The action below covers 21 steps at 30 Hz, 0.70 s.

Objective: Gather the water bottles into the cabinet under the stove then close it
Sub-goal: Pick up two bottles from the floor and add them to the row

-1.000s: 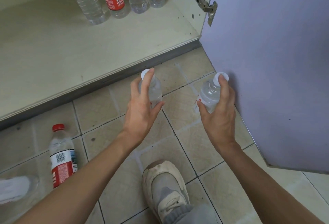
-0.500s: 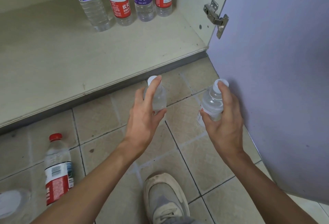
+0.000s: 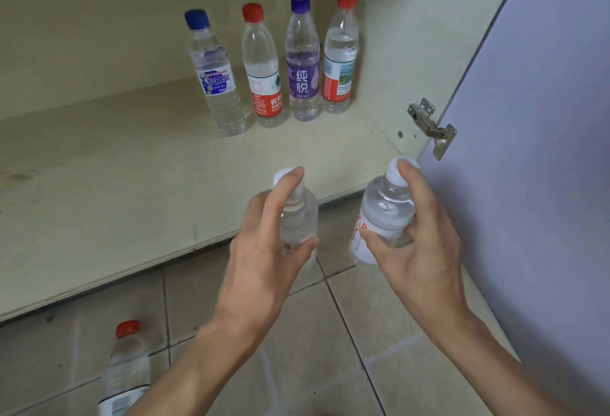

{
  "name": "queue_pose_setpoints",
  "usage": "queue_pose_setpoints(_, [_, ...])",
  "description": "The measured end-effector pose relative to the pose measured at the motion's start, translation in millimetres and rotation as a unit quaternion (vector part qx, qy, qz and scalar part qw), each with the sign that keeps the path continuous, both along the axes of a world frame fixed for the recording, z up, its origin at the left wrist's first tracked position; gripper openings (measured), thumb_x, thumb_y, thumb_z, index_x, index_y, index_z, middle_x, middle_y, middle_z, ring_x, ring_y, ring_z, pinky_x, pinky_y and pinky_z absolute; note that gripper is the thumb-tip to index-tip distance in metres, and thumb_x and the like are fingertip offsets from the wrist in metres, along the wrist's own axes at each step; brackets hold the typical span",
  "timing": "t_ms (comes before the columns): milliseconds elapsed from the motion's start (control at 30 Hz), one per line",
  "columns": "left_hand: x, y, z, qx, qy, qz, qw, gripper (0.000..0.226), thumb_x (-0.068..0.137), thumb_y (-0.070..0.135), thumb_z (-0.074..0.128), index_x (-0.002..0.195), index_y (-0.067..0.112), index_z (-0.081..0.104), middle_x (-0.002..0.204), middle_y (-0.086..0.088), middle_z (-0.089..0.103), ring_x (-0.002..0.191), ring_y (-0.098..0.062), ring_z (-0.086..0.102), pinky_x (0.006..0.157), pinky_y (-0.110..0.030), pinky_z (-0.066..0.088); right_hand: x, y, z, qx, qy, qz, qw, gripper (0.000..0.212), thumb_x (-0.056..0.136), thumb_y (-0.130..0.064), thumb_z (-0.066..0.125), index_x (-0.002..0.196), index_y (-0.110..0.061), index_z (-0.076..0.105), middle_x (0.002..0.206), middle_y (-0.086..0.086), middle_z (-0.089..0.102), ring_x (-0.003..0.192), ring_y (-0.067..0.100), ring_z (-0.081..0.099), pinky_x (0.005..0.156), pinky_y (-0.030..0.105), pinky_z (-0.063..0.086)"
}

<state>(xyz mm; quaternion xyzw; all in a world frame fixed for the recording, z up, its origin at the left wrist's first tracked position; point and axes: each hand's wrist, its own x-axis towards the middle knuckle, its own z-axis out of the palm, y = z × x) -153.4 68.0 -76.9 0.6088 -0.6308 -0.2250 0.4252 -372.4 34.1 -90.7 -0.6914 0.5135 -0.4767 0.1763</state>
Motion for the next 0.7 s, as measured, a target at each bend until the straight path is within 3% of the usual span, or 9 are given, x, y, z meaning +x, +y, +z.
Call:
queue_pose_setpoints(100, [27.5, -6.9, 24.8, -0.046, -0.003, 0.014, 0.999, 0.125, 0.083, 0.006, 0.096, 0.147, 0.083, 0.022, 0.138, 0.048, 0.045, 0.119, 0.004, 0.06, 0.091, -0.012, 0.052, 24.1, -20.2, 19.9, -0.012, -0.015, 0.03, 0.999, 0.105, 0.082, -0.003, 0.092, 0.16, -0.044, 0.035, 0.147, -0.017, 0.052, 0.133, 0.014, 0.059, 0.102, 0.051, 0.058])
queue_pose_setpoints(167, [48.9, -13.0, 36.2, -0.073, -0.016, 0.035, 0.997, 0.127, 0.08, 0.005, 0.098, 0.148, 0.081, 0.024, 0.14, 0.049, 0.045, 0.128, 0.01, 0.055, 0.098, -0.012, 0.051, 45.8, -34.3, 31.4, -0.029, -0.016, 0.05, 0.998, 0.105, 0.081, -0.003, 0.092, 0.16, -0.042, 0.035, 0.144, -0.016, 0.053, 0.131, 0.006, 0.058, 0.102, 0.048, 0.058])
queue_pose_setpoints(267, [80.4, -22.8, 44.8, -0.095, -0.018, 0.074, 0.993, 0.124, 0.078, 0.001, 0.099, 0.148, 0.078, 0.031, 0.141, 0.045, 0.047, 0.113, 0.012, 0.058, 0.087, -0.007, 0.051, 81.8, -53.9, 46.0, -0.057, -0.012, 0.077, 0.995, 0.106, 0.079, -0.001, 0.092, 0.162, -0.037, 0.037, 0.14, -0.008, 0.058, 0.128, 0.005, 0.058, 0.103, 0.036, 0.056])
queue_pose_setpoints(400, [121.6, -31.8, 46.2, -0.089, 0.005, 0.13, 0.988, 0.115, 0.081, -0.001, 0.095, 0.147, 0.072, 0.036, 0.144, 0.017, 0.062, 0.09, -0.009, 0.062, 0.078, -0.014, 0.052, 139.4, -77.1, 58.2, -0.065, -0.001, 0.14, 0.988, 0.109, 0.077, -0.002, 0.093, 0.161, -0.041, 0.035, 0.149, -0.004, 0.058, 0.132, 0.014, 0.059, 0.106, 0.02, 0.048])
queue_pose_setpoints(467, [139.6, -33.3, 42.6, -0.074, 0.015, 0.157, 0.985, 0.113, 0.083, 0.001, 0.093, 0.152, 0.067, 0.035, 0.148, 0.01, 0.064, 0.095, -0.027, 0.062, 0.085, -0.026, 0.056, 169.0, -85.9, 58.0, -0.061, 0.001, 0.164, 0.985, 0.109, 0.077, -0.004, 0.093, 0.161, -0.04, 0.035, 0.149, 0.0, 0.059, 0.131, 0.019, 0.059, 0.107, 0.027, 0.049])
queue_pose_setpoints(533, [155.7, -32.7, 38.0, -0.061, 0.024, 0.175, 0.982, 0.111, 0.085, 0.001, 0.091, 0.154, 0.066, 0.034, 0.149, 0.009, 0.063, 0.114, -0.042, 0.064, 0.091, -0.034, 0.057, 194.3, -91.7, 53.7, -0.056, 0.008, 0.185, 0.981, 0.108, 0.078, -0.005, 0.092, 0.162, -0.042, 0.034, 0.145, 0.004, 0.061, 0.128, 0.023, 0.06, 0.105, 0.034, 0.051])
queue_pose_setpoints(633, [176.1, -33.1, 31.0, -0.065, 0.023, 0.197, 0.978, 0.11, 0.085, -0.001, 0.091, 0.155, 0.063, 0.034, 0.146, 0.013, 0.061, 0.12, -0.033, 0.064, 0.096, -0.038, 0.059, 218.8, -97.9, 42.1, -0.042, 0.015, 0.203, 0.978, 0.11, 0.08, -0.005, 0.091, 0.16, -0.049, 0.029, 0.145, -0.001, 0.06, 0.128, 0.019, 0.058, 0.104, 0.028, 0.049])
queue_pose_setpoints(700, [186.6, -37.2, 28.6, -0.071, 0.031, 0.216, 0.973, 0.113, 0.084, -0.004, 0.09, 0.154, 0.063, 0.034, 0.142, 0.012, 0.061, 0.118, -0.026, 0.064, 0.097, -0.042, 0.061, 229.3, -103.0, 35.7, -0.044, 0.014, 0.206, 0.977, 0.108, 0.08, -0.004, 0.091, 0.161, -0.047, 0.032, 0.145, -0.003, 0.059, 0.127, 0.015, 0.057, 0.103, 0.015, 0.044])
